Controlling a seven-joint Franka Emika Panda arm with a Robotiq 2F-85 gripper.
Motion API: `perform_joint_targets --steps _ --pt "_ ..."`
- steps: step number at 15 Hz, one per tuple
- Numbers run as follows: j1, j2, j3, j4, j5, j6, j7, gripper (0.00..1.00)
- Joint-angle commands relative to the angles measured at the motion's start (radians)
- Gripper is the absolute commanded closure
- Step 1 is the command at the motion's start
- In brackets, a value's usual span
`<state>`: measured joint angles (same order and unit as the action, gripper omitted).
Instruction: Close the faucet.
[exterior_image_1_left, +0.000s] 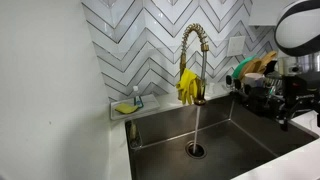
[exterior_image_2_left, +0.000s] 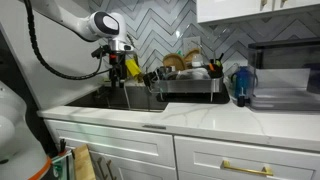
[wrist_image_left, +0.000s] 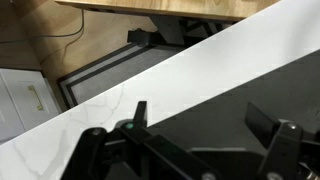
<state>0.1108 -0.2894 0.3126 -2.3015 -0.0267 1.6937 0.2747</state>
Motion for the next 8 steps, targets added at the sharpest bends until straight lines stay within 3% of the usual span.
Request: perform_joint_targets --steps 1,3,8 --pt "0.027 0.003 -0.024 0.002 -0.006 -0.003 0.006 0.00" --pt "0.026 0.001 -0.023 0.007 -0.021 0.018 0.002 0.00" --pt "0.015 0.036 -0.034 0.103 -0.155 0.276 -0.008 0.00"
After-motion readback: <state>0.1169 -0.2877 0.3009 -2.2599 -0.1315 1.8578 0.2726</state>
